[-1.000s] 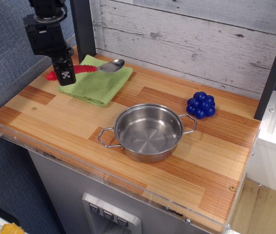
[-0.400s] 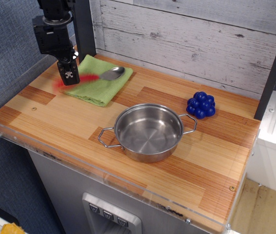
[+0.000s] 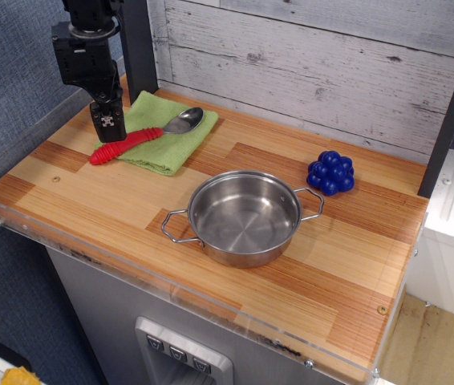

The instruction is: Place red spoon on the green cloth

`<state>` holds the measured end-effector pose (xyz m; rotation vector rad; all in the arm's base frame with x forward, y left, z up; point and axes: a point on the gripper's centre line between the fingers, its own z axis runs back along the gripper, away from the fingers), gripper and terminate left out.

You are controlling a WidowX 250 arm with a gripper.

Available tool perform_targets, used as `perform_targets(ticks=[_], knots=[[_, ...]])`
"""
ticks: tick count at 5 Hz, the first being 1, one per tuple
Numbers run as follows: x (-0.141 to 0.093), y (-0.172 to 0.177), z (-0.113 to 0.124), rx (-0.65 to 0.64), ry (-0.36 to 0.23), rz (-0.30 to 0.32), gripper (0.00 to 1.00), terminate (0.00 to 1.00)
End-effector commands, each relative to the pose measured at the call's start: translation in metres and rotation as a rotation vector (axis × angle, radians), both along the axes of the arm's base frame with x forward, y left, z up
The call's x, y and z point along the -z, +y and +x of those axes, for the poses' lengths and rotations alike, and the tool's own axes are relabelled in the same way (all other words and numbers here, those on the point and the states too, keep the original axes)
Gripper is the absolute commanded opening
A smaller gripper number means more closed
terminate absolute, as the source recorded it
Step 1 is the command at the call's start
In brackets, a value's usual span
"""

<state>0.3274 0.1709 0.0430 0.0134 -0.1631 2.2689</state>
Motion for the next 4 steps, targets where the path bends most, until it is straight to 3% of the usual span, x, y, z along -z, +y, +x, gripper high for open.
perform_targets(ticks=[1,2,3,4], knots=[[-0.05,-0.011,-0.006,0.205,-0.118,0.108,1.0,0.0],[-0.064,-0.023,-0.008,0.334,-0.152,0.172,1.0,0.0],[-0.076,-0.04,-0.016,0.573,-0.156,0.257,1.0,0.0],[-0.09,-0.057,-0.026,0.807,-0.174,0.297,1.0,0.0]])
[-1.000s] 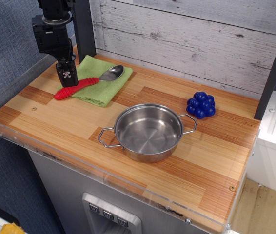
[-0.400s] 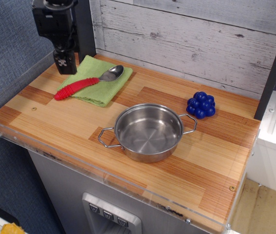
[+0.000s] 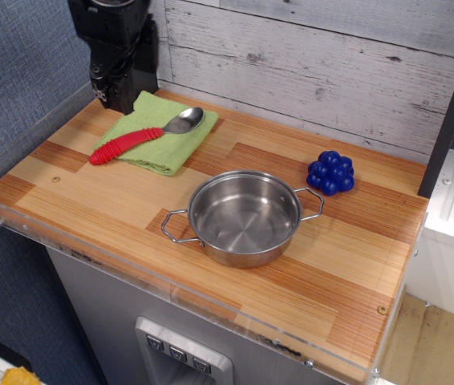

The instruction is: Place red spoon on the green cloth

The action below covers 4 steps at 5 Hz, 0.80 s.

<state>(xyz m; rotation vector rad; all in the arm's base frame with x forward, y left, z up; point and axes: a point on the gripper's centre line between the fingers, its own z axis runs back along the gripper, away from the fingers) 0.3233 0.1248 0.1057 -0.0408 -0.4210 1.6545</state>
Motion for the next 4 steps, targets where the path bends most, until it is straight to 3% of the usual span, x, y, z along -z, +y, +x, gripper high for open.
perform_targets(ticks=[1,2,4], knots=[[-0.03,-0.027,-0.026,0.424,-0.002,0.069,1.0,0.0],[-0.029,-0.059,-0.026,0.675,0.051,0.03,1.0,0.0],[-0.019,-0.112,-0.031,1.175,0.12,0.082,1.0,0.0]])
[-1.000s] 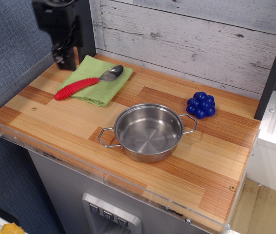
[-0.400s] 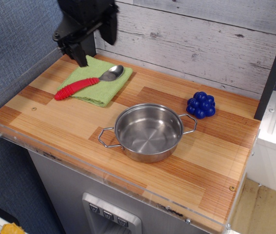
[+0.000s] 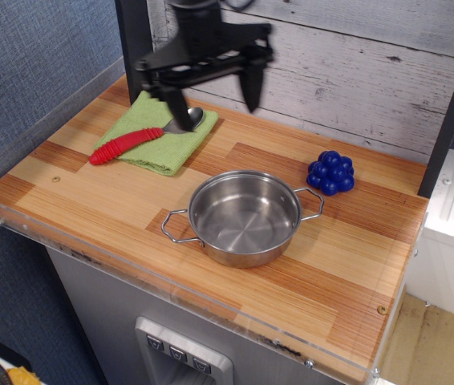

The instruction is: Place red spoon on the green cloth

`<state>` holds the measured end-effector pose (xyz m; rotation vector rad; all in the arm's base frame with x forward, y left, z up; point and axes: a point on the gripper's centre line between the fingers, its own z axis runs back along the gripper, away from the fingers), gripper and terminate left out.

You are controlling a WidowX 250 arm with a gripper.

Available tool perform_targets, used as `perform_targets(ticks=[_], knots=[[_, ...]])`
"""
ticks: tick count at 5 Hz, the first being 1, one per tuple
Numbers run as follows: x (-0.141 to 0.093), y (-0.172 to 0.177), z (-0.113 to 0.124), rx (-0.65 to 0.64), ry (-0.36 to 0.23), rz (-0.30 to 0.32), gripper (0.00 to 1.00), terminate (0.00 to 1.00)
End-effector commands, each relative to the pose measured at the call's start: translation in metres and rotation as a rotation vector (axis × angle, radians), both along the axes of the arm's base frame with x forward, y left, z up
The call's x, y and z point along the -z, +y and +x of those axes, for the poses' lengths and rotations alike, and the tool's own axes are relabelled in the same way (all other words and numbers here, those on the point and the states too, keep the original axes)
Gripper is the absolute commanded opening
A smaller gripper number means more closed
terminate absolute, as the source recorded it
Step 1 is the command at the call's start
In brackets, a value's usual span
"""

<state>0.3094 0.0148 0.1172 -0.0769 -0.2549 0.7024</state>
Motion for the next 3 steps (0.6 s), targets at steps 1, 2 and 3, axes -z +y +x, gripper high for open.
perform_targets(ticks=[1,2,3], knots=[[0.004,-0.032,-0.023,0.473,-0.034,0.009,1.0,0.0],[0.011,-0.043,-0.023,0.723,-0.097,-0.009,1.0,0.0],[0.011,-0.043,-0.023,0.723,-0.097,-0.009,1.0,1.0]])
